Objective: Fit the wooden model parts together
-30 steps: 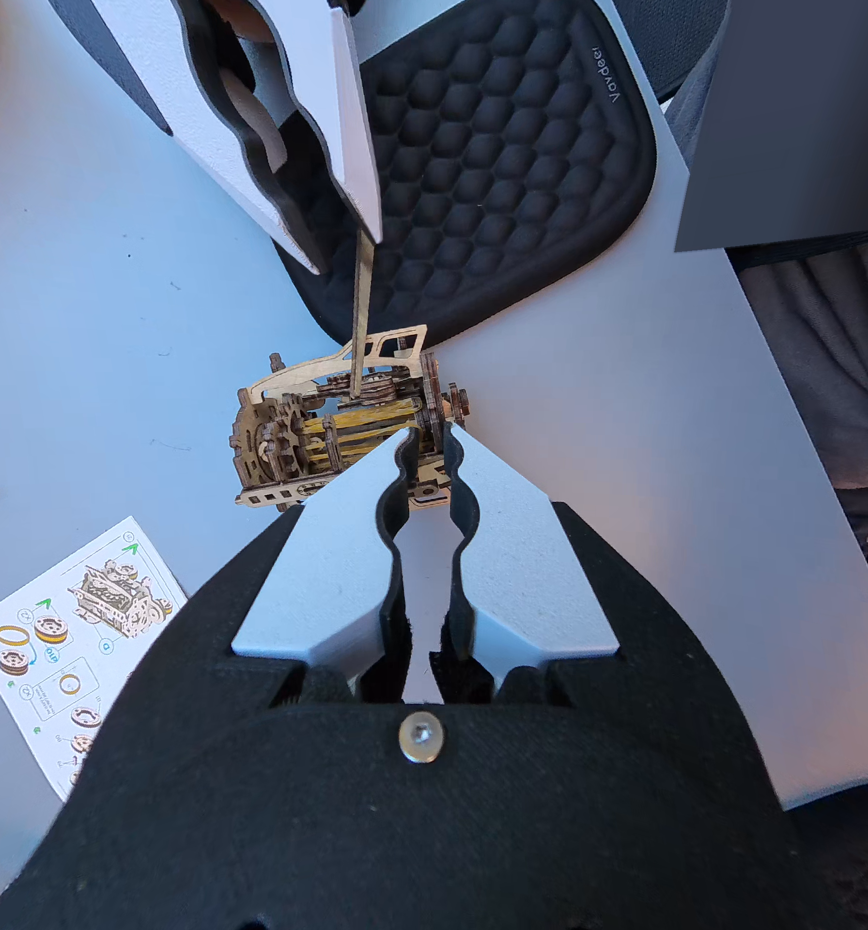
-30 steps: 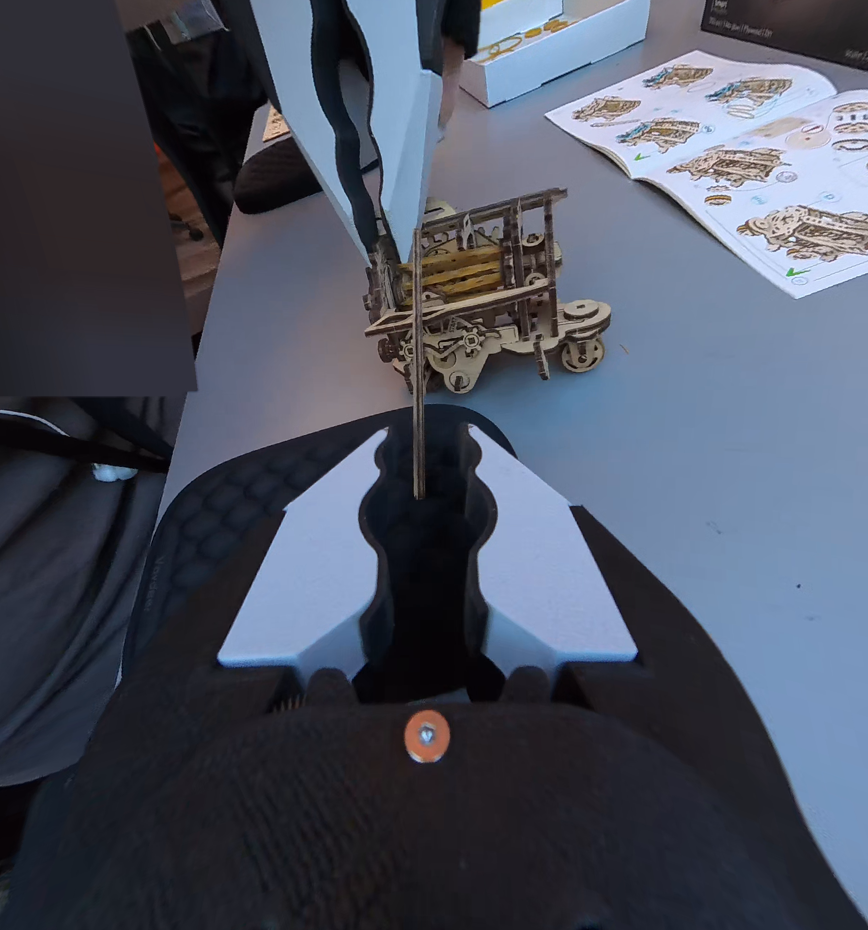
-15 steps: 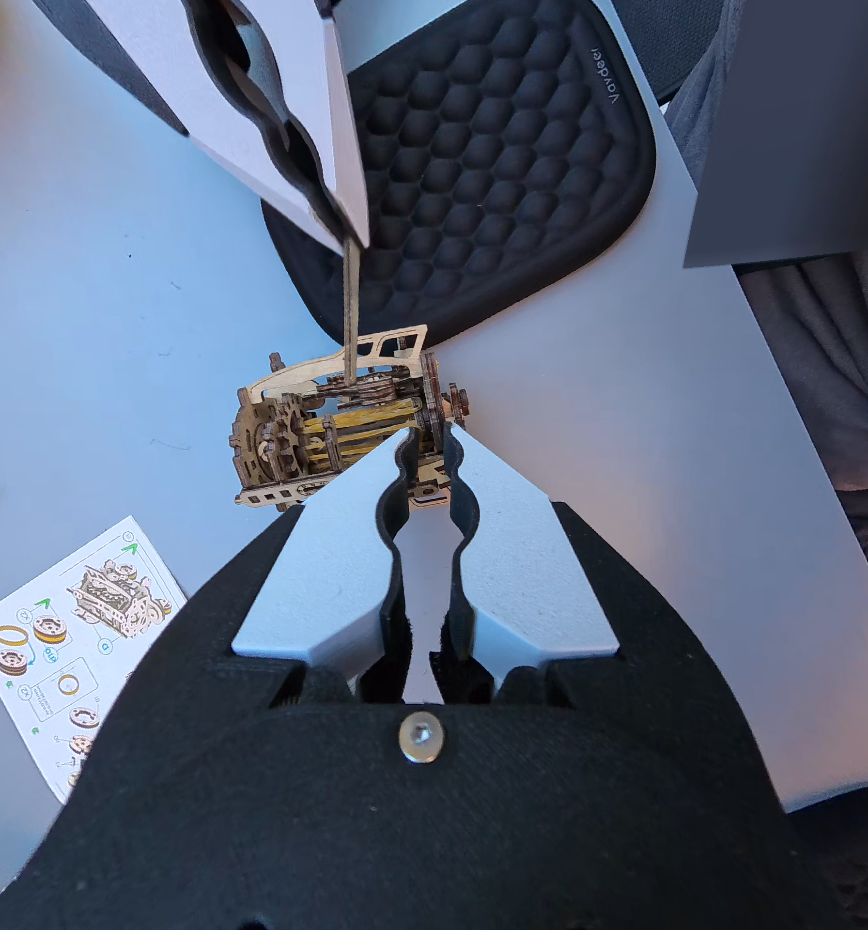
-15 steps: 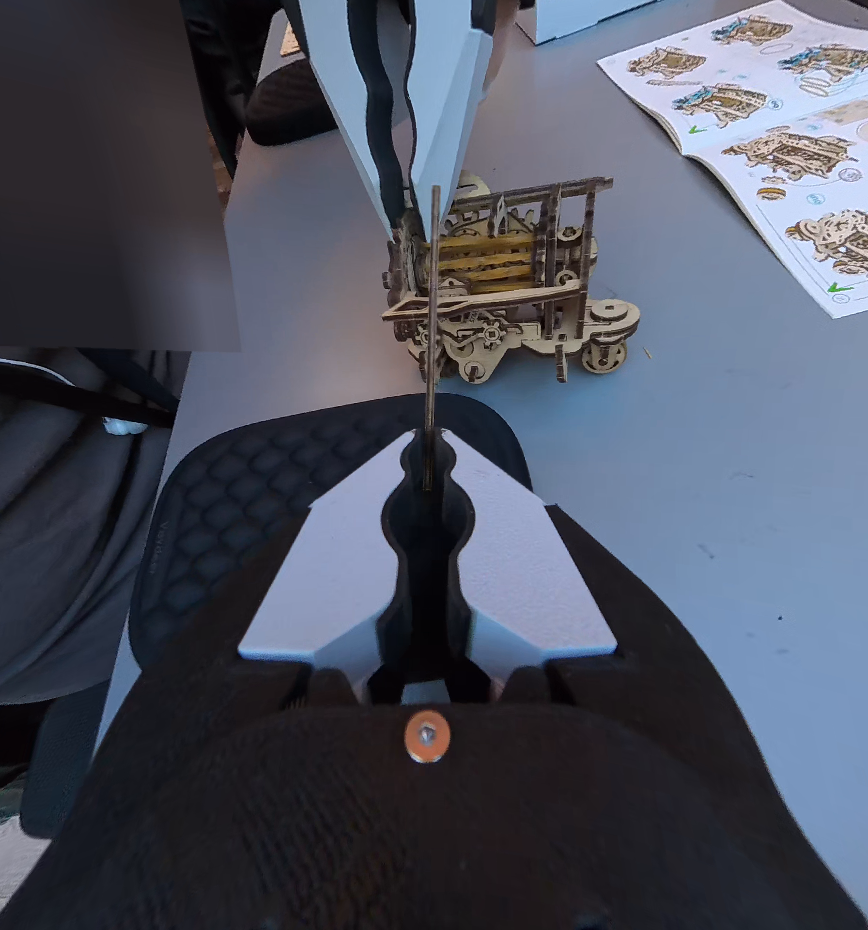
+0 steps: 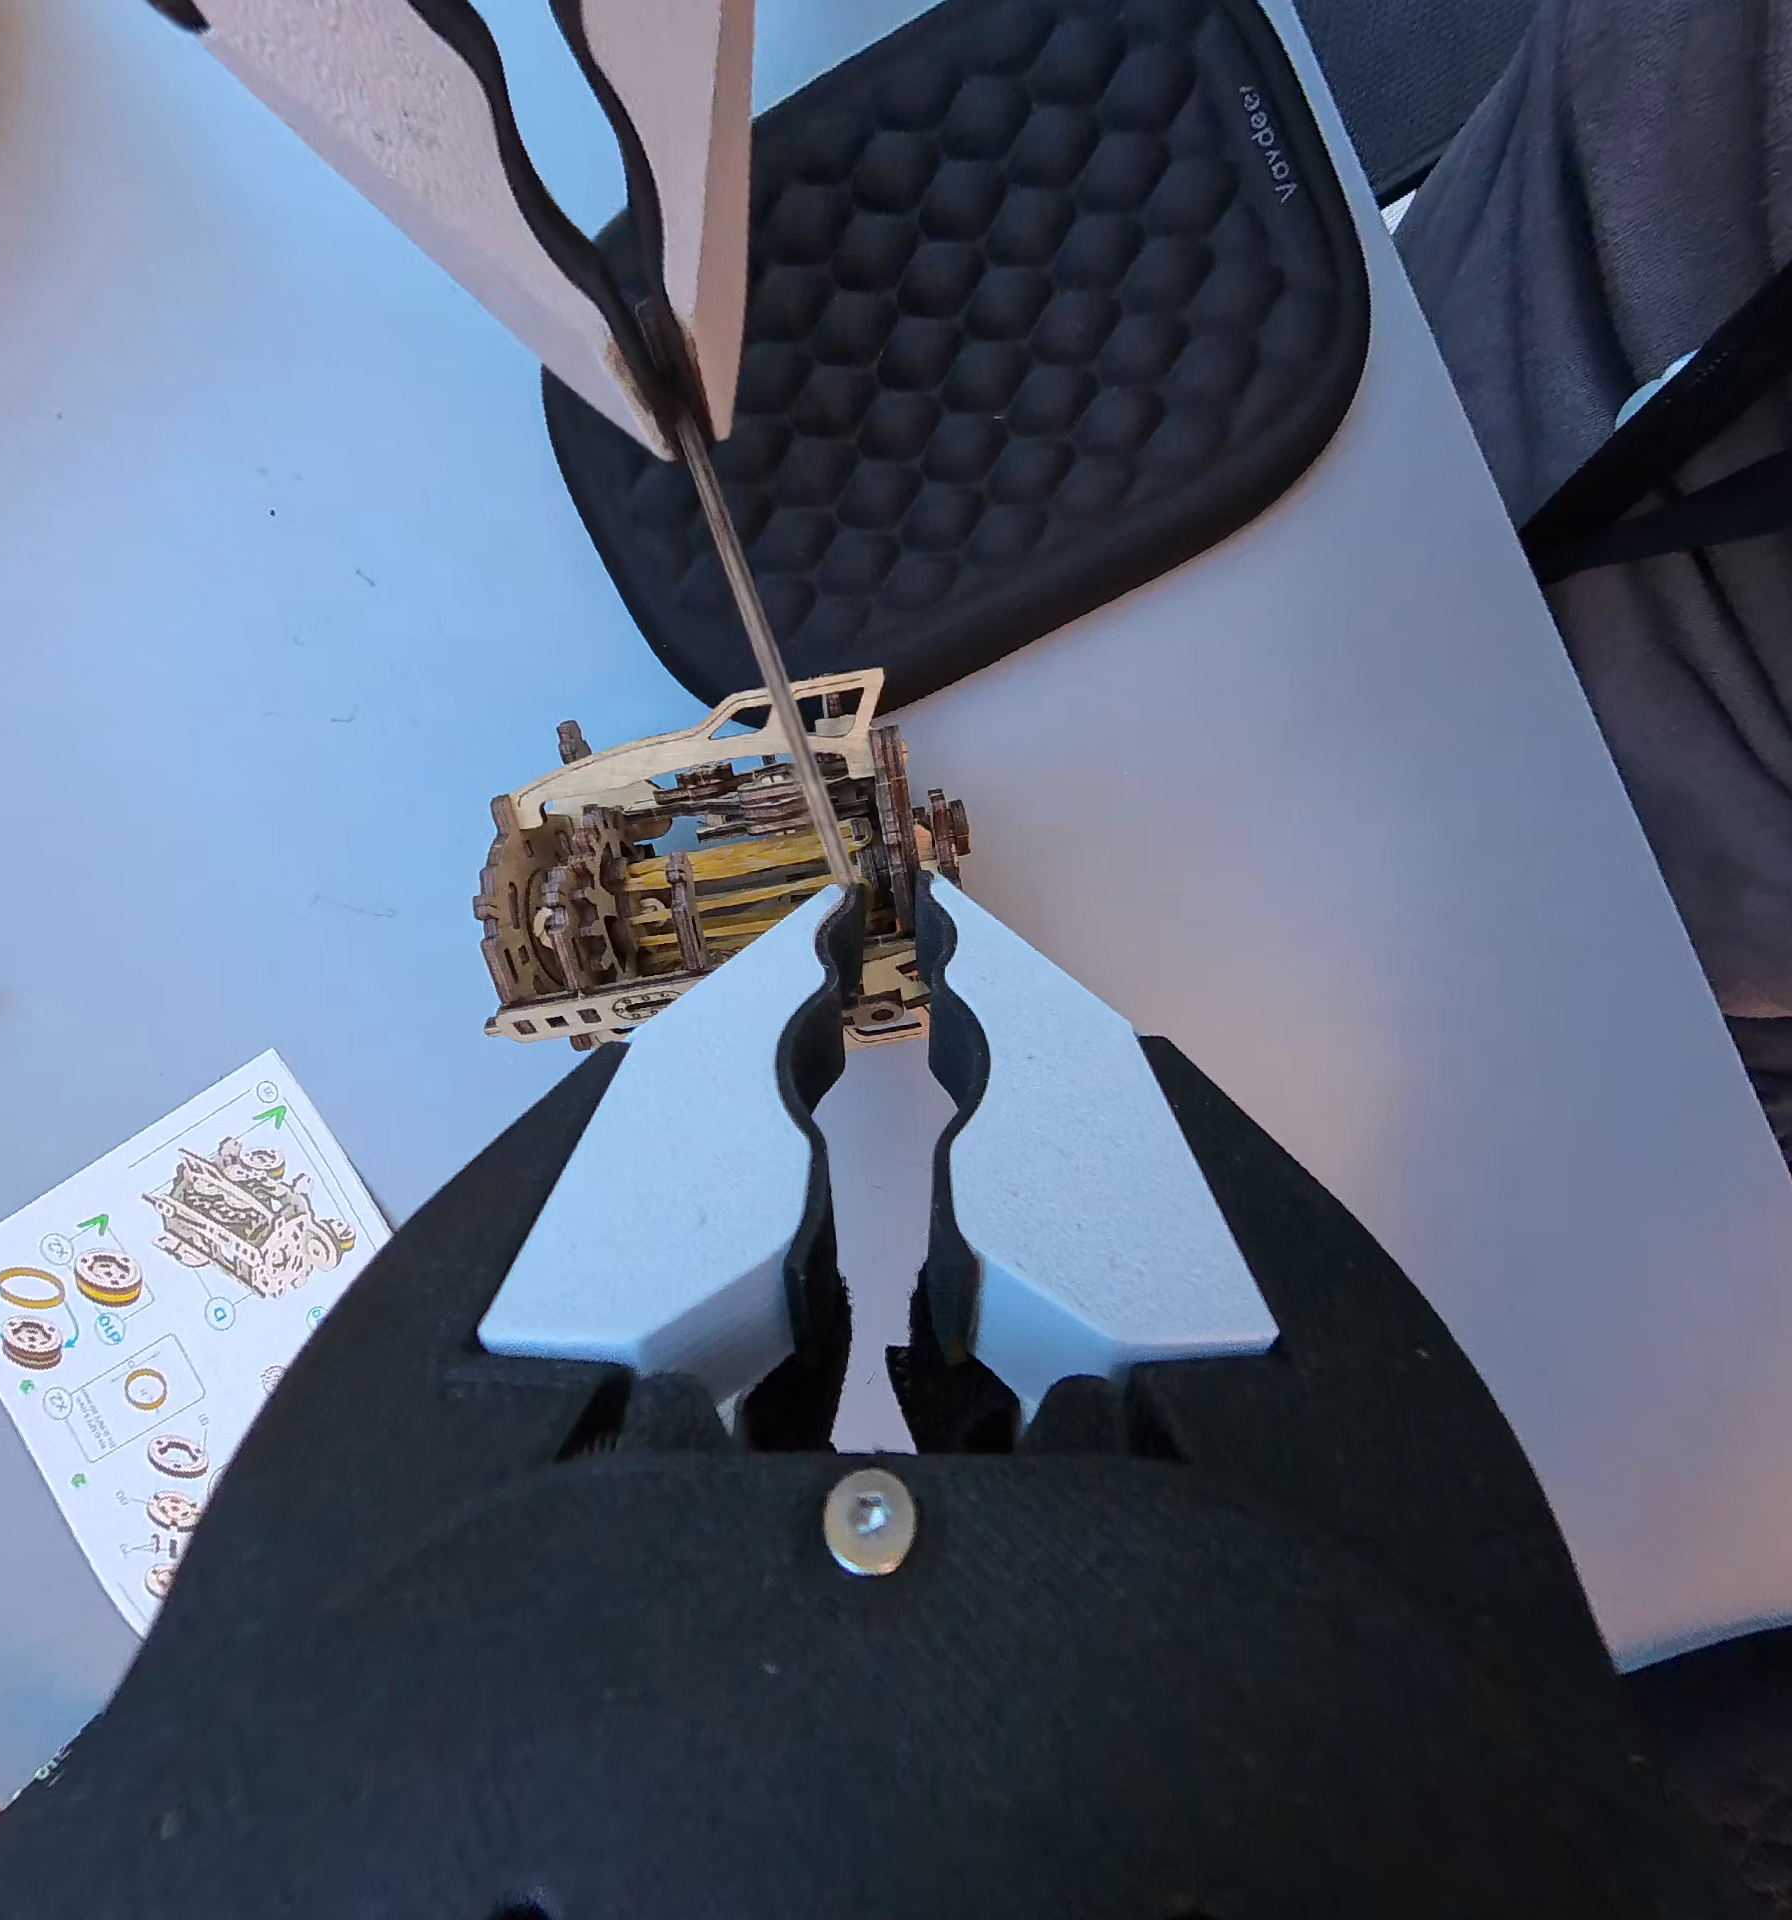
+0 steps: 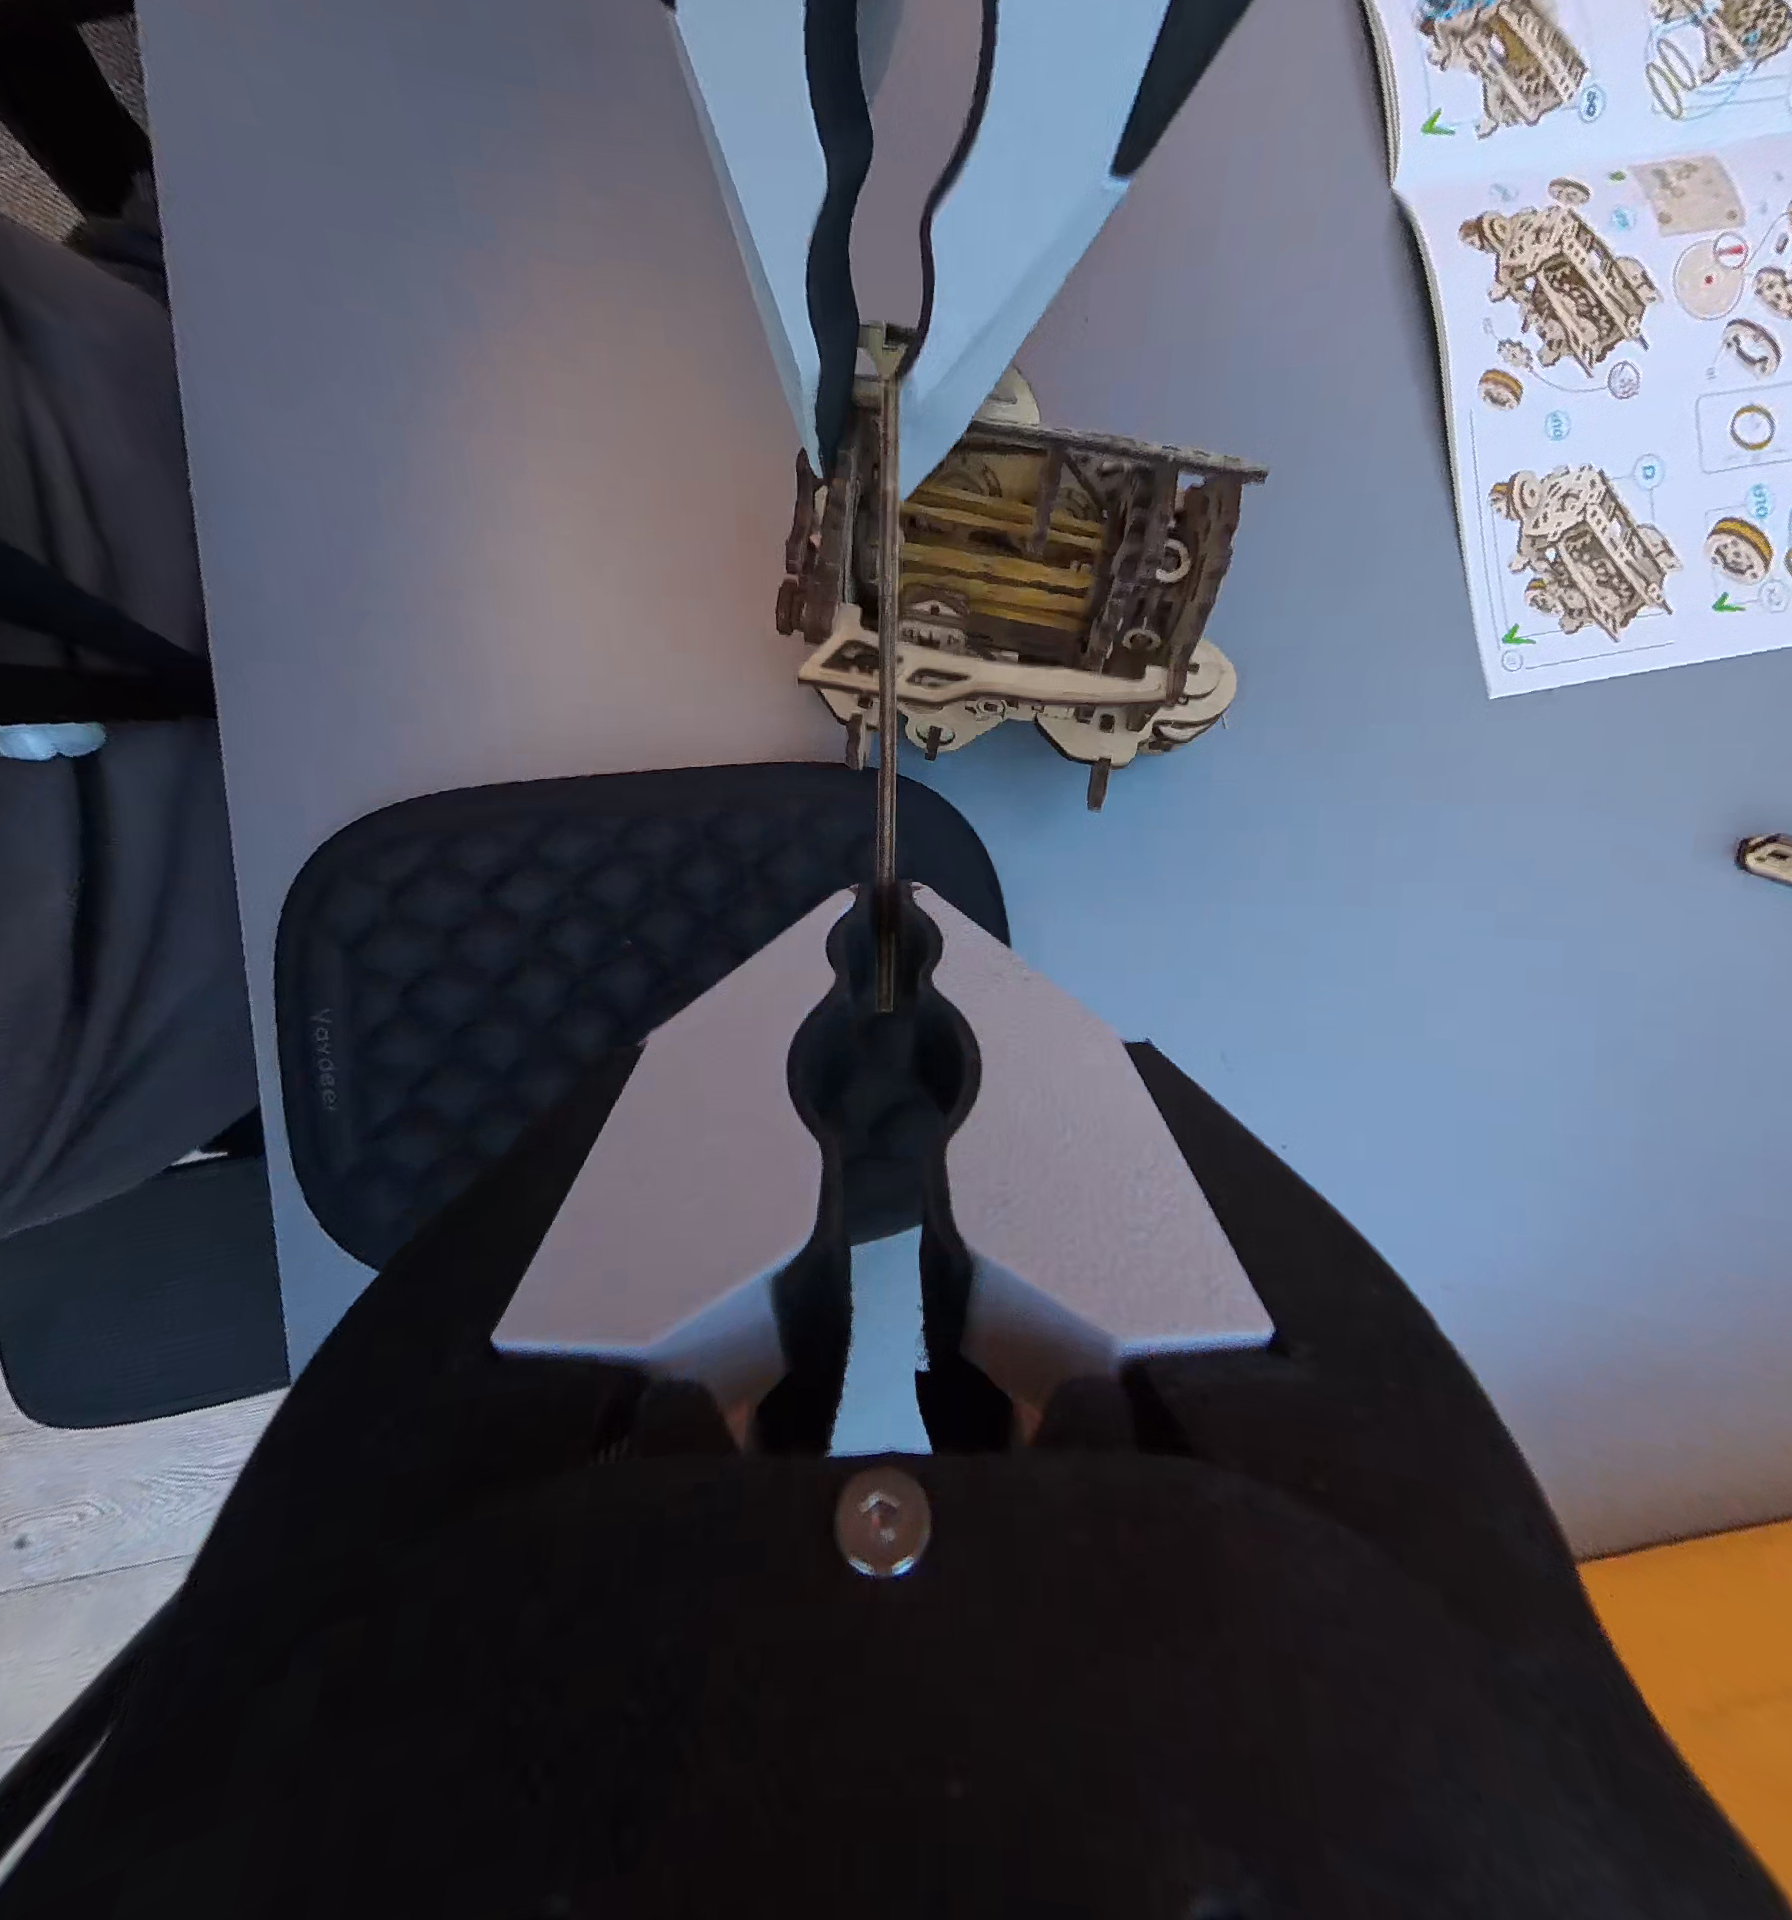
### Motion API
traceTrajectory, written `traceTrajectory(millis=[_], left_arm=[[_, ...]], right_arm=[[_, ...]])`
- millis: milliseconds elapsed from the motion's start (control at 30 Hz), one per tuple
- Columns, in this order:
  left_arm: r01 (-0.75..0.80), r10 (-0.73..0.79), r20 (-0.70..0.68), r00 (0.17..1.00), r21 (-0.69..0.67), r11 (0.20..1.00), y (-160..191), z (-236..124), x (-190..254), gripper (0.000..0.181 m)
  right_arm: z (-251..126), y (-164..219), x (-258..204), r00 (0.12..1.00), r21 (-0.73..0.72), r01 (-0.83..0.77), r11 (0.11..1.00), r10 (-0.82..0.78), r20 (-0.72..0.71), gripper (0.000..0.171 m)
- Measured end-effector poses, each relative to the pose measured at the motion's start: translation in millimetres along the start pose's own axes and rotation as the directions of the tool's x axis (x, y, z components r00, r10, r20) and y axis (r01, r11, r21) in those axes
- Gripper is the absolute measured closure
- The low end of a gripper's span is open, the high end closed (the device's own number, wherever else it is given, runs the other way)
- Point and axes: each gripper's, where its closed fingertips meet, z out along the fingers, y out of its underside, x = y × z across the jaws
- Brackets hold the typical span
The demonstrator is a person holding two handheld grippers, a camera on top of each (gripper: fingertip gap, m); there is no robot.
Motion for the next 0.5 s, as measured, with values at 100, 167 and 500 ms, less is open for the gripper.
traceTrajectory(millis=[100,167,500], left_arm=[[0.002,-0.002,0.006,1.0,-0.006,1.0,-0.3,0.2,0.2,0.174],[0.003,-0.003,0.008,1.0,-0.01,1.0,-0.3,0.3,0.1,0.174],[0.009,-0.008,0.007,1.0,-0.026,1.0,-0.9,0.6,-0.6,0.174]], right_arm=[[-1.3,-14.0,-3.9,1.0,0.007,0.009,1.0,-0.009,0.017,0.17],[-1.6,-18.1,-0.2,1.0,-0.008,0.01,1.0,-0.01,-0.008,0.17],[0.0,-28.6,0.7,0.986,-0.04,0.128,0.991,-0.131,-0.098,0.169]])
